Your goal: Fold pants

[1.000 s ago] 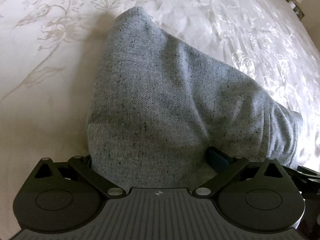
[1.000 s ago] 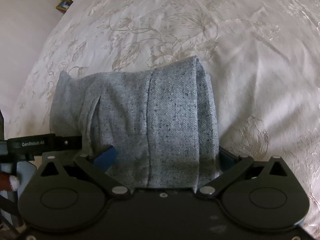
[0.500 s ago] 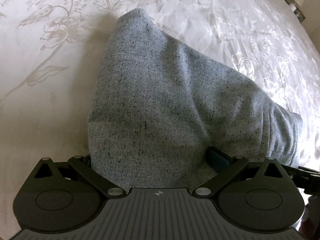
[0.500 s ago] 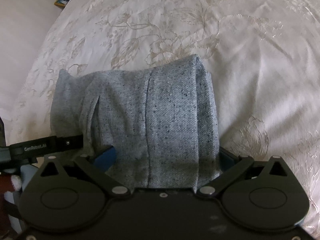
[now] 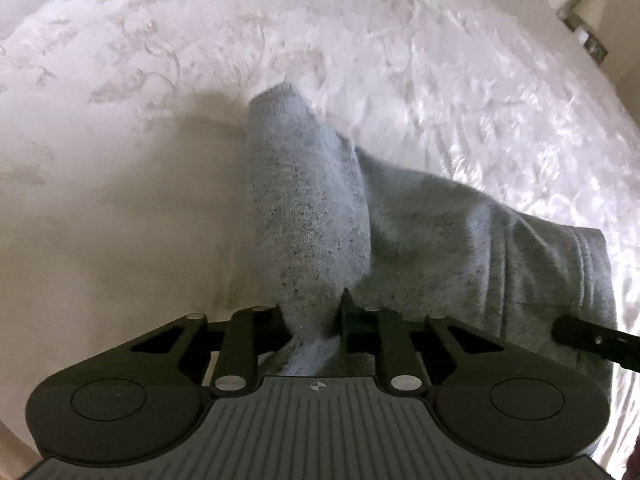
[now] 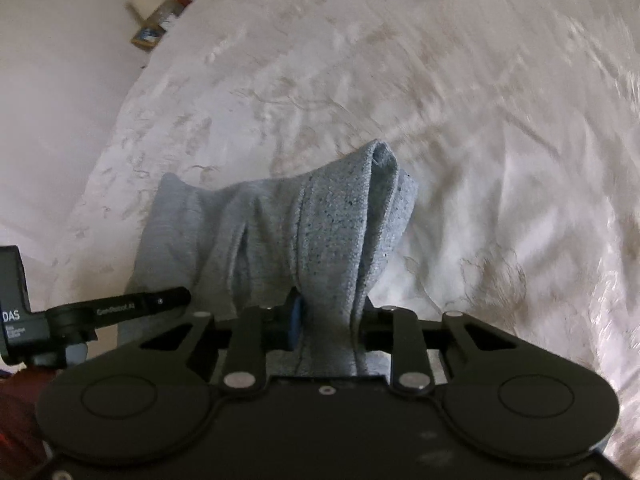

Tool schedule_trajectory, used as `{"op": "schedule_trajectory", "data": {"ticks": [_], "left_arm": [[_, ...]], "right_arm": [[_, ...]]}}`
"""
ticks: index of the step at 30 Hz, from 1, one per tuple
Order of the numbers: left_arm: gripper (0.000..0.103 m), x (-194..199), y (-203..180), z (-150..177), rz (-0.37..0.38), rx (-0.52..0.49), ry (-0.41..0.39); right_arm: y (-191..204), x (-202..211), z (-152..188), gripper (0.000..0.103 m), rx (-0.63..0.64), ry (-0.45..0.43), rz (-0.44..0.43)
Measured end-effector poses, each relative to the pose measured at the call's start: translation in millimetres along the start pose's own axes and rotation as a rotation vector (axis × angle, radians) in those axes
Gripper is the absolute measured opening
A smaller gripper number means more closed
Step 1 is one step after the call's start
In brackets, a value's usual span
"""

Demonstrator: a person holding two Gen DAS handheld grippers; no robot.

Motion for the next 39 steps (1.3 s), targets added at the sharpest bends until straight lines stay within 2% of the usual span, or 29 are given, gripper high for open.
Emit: {"op": "schedule_trajectory", "data": {"ticks": [4,8,12,16,18,19,20,21,22,23,24,26,29,31,33,36,39], "left_arm": [[0.018,19.8,-11.0,-9.4,-0.003,-0.023,-0.076],[0.018,38.6,-26.4,-37.6,0.02,-0.058,-0.166],[0.018,43.1,-47.4,-82.6,0.069,-0.083,-0.221],[0.022,26.8,-72.9,-114.6,0.094,-0.096,-0.234],[0.026,9.1,-84.3,-121.4,0.047,-0.114,-0.221],[0.027,-3.7,-88.7,-123.5,-0.018,-0.126,-0.205],[0.027,-14.5,-90.6,-124.3,-0.079,-0.131,-0.186],[0.026,-26.2,-91.6,-123.5,-0.149,-0.133,-0.162],[0.026,-34.1,-90.6,-121.4,-0.183,-0.13,-0.139],[0.026,-35.2,-86.7,-117.8,-0.175,-0.119,-0.127],[0.026,-34.7,-84.9,-113.9,-0.153,-0.107,-0.122],[0.026,-28.5,-86.7,-105.7,-0.121,-0.103,-0.134],[0.026,-18.5,-97.1,-100.0,-0.057,-0.144,-0.162],[0.026,-19.6,-107.1,-90.4,-0.03,-0.19,-0.158],[0.026,-33.8,-110.3,-82.6,-0.035,-0.226,-0.123],[0.027,-59.7,-108.9,-71.0,-0.064,-0.241,-0.042],[0.027,-69.9,-101.2,-64.9,-0.046,-0.243,-0.037]], "right_arm": [[19.9,15.6,-8.0,0.025,0.074,-0.032,-0.015],[28.1,31.8,-32.5,0.025,0.107,-0.098,-0.022],[23.9,43.4,-77.9,0.025,0.118,-0.165,-0.021],[9.8,46.5,-123.7,0.026,0.114,-0.221,-0.005],[-3.1,41.5,-142.8,0.03,0.103,-0.248,0.016],[-11.7,36.4,-149.9,0.04,0.088,-0.245,0.037],[-24.9,27.2,-158.1,0.052,0.061,-0.229,0.106],[-38.1,18.2,-163.3,0.055,0.029,-0.216,0.213],[-48.8,12.1,-166.4,0.049,0.004,-0.207,0.33],[-57.8,6.8,-168.1,0.042,-0.011,-0.194,0.453],[-64.8,5.9,-168.2,0.04,-0.014,-0.189,0.51],[-67.1,15.4,-162.3,0.039,-0.02,-0.231,0.442],[-43.4,19.3,-148.5,0.034,0.111,-0.264,0.325],[-22.0,12.2,-138.3,0.033,0.2,-0.258,0.243],[-7.4,-1.0,-127.2,0.031,0.252,-0.217,0.173],[-3.7,-27.7,-111.3,0.03,0.261,-0.134,0.188],[-18.1,-52.3,-99.9,0.022,0.233,-0.046,0.232]]}}
Point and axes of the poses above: each gripper's, at about its wrist camera, not at the fingertips, and x roughly against the way its jaws point, y to its left, z to its underside, the point moved 1 cm from there along -x, roughly the way its jaws point, and after that the axes turned 5 degrees about -z, right-handed, at the moved point
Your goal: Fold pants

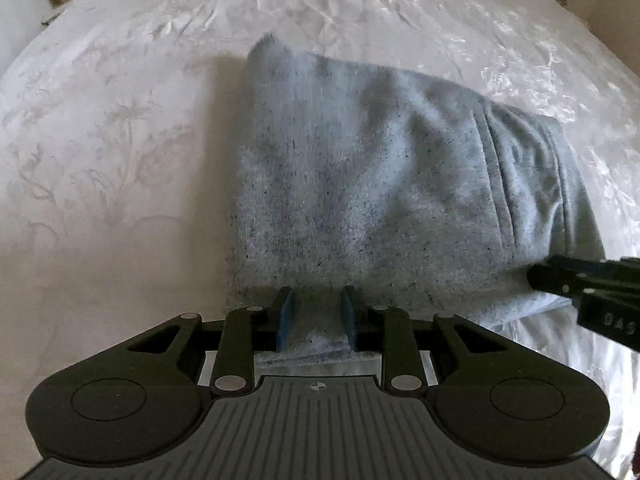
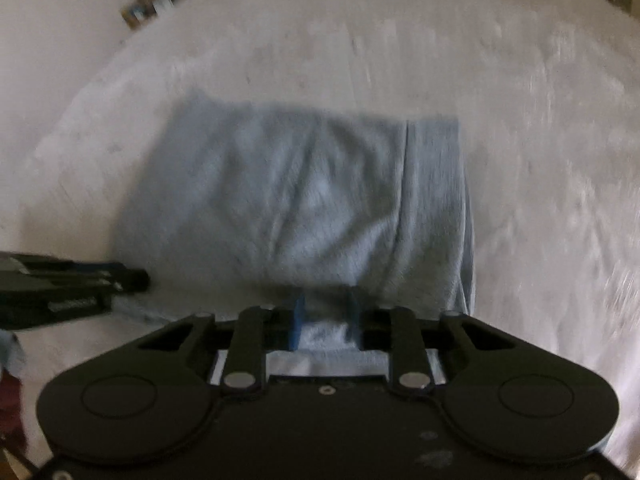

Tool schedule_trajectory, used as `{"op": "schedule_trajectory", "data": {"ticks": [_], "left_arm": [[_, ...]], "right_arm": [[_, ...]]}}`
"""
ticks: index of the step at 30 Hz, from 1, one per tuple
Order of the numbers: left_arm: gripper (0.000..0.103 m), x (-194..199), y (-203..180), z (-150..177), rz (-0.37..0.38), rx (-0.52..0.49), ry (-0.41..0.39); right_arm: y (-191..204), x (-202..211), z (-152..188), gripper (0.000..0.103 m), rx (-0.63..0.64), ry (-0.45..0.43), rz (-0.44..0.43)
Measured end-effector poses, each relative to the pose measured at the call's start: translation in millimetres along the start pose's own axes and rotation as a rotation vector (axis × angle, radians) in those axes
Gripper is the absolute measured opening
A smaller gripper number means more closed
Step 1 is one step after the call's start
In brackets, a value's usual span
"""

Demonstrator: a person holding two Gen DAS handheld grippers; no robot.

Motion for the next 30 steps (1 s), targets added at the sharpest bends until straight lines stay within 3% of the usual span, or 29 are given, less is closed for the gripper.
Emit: {"op": "schedule_trajectory", "data": {"ticks": [5,14,16,19,22,30], "left_arm": [[0.026,8.1,9.5,-2.8,0.016,0.006,-0.014],[0.026,39.4,28.0,23.6,-0.016,0.051,-0.023],[0.026,47.4,34.6,31.2,-0.018,0.081,-0.024],[0.026,57.0,41.4,43.1,-0.01,0.118,-0.024],[0.026,62.5,43.7,50.3,-0.005,0.125,-0.021],[0.026,87.0,55.4,59.6,-0.002,0.13,-0.054]], "right_arm": [[-5.2,-1.8,5.7,0.021,-0.016,-0.01,-0.011],[-8.3,19.7,19.2,0.022,-0.04,-0.02,-0.002],[-0.6,31.1,22.8,0.026,-0.04,-0.047,0.017],[19.2,44.7,25.7,0.026,-0.004,-0.092,-0.024],[35.9,41.5,34.3,0.026,0.008,-0.064,-0.08],[72.0,4.5,31.3,0.02,0.021,-0.029,-0.082]]}}
Point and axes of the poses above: each gripper's, at about its wrist camera, not at the fingertips, and x roughly against the way its jaws point, y to its left, z to its underside, the point moved 1 cm from there along -x, roughly the way its jaws point, and after that the axes turned 5 degrees about -z, right-handed, at the moved point
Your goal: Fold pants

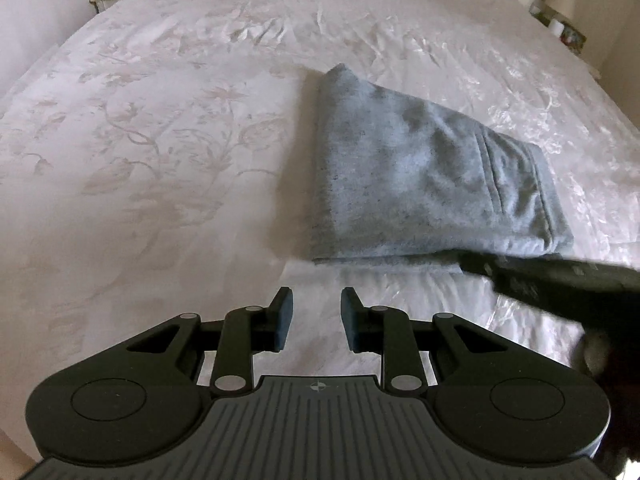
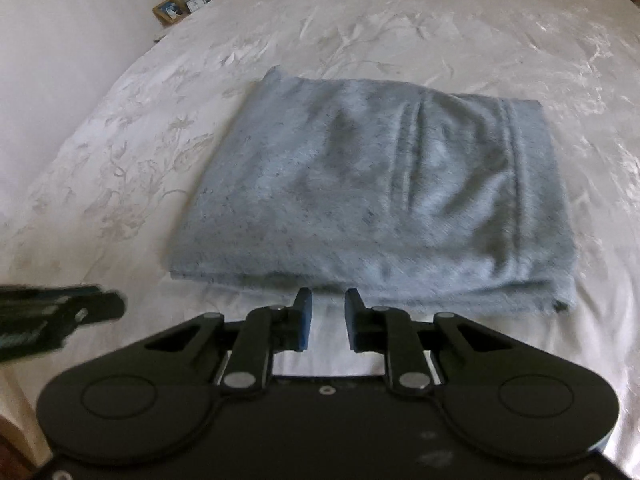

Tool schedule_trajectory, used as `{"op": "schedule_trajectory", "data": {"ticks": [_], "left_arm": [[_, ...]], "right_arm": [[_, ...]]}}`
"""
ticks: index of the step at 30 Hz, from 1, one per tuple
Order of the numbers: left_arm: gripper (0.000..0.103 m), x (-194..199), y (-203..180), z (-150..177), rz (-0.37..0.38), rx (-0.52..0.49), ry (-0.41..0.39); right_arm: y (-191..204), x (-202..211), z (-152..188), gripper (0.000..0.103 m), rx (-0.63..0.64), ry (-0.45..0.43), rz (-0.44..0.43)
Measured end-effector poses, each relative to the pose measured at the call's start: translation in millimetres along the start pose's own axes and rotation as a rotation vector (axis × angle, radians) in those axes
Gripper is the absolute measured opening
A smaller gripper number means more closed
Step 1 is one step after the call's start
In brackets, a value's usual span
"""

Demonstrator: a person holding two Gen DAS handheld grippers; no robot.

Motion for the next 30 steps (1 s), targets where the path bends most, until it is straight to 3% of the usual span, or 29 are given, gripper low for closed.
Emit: {"op": "schedule_trajectory", "data": {"ticks": [8,13,18,22,30], "left_arm": [[0.026,2.0,26.0,2.2,0.003,-0.003,0.013],[0.026,-8.1,26.3,-11.6,0.033,-0.041,0.014],[0.026,-10.2,26.2,-23.2,0.051,-0.077,0.0],[0.026,-12.2,29.4,-24.0,0.039,-0.108,0.001],[0.026,-15.0,38.3,-27.3,0.025,-0.097,0.005]], "right_arm": [[33.9,-24.2,-11.3,0.027,-0.021,0.028,0.008],[45.4,-13.5,1.2,0.027,-0.024,0.037,-0.065],[48.9,-9.0,4.9,0.027,-0.061,-0.02,0.038],[50.6,-19.3,-2.0,0.025,-0.084,-0.042,0.036],[66.0,-43.5,-11.7,0.025,-0.07,-0.001,-0.065]]}}
Point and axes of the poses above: each gripper's, at about its wrist camera, not at the fingertips, and x roughly against the way its jaws point, y to its left, z to its underside, the point moved 1 cm from there along -x, roughly the way its jaws point, and after that the axes turned 5 degrees about -z, right-handed, at the moved point
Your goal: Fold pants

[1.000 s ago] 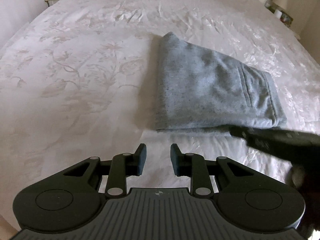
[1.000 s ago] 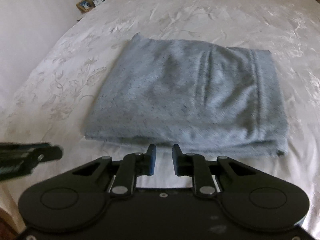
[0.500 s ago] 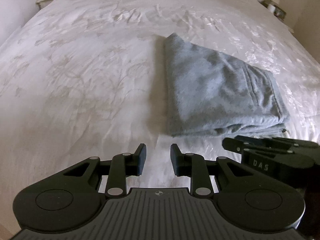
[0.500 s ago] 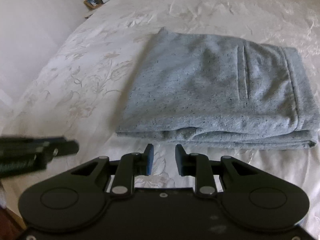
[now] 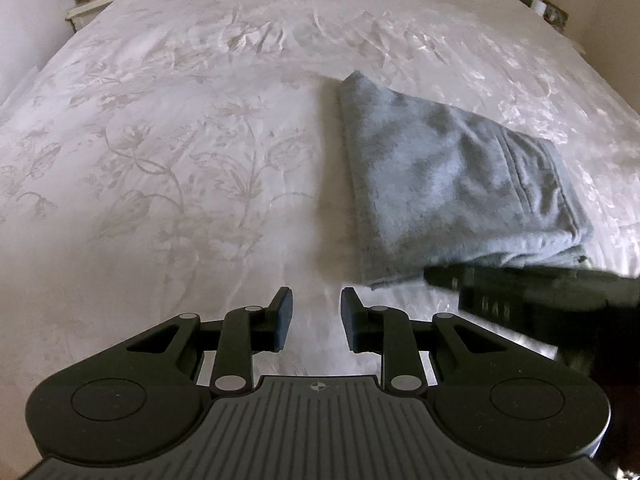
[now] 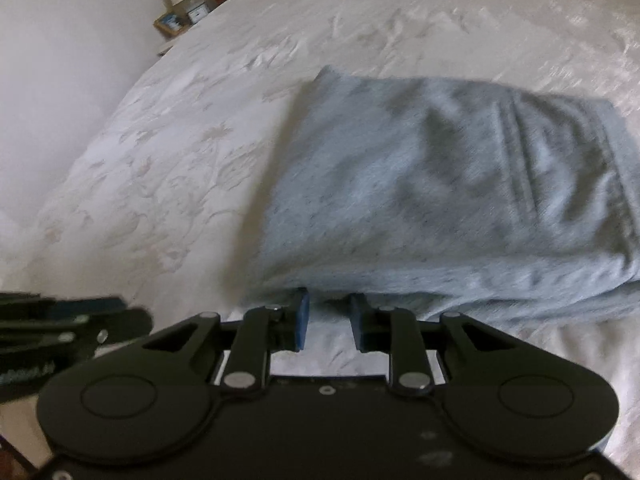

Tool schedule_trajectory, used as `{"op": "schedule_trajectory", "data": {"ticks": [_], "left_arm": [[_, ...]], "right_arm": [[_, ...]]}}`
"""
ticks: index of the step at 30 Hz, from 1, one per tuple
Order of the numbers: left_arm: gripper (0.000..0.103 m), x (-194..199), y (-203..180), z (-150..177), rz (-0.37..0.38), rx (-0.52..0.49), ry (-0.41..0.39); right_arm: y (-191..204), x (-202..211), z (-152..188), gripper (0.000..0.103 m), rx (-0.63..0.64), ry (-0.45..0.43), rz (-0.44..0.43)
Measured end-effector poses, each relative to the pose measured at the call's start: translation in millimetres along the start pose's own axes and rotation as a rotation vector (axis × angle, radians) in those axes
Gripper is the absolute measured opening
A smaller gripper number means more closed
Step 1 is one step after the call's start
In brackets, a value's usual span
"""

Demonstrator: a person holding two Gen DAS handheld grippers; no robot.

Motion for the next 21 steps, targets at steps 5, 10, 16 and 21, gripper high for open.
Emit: {"op": "schedule_trajectory", "data": {"ticks": [5,10,16,21], "left_arm": [[0.026,-2.8,-5.5,-10.3,0.004,-0.009,-0.019],[0.026,-7.3,-18.5,-19.4,0.012,-0.029,-0.029],[0.026,-10.7,-39.0,-17.2,0.025,-0.069,-0.023],[0.026,-16.4,-55.7,-23.2,0.059,-0.083,-0.029]], "right_arm": [[0.8,16.7,7.4,0.025,0.028,-0.016,-0.01],[-3.8,54.0,-11.4,0.025,0.05,-0.218,0.031],[-32.3,20.2,-5.1,0.023,0.02,-0.022,0.135],[-39.1,47.4,5.0,0.022,-0.003,-0.084,0.1]]}}
Point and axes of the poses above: each gripper's, at about its wrist camera, not at the fingertips, and x roughly against the way its jaws point, y to its left, z to its underside, the point moved 1 cm from there along -x, roughly the way its jaws point, and after that the axes turned 5 degrees about -z, right-handed, at the moved point
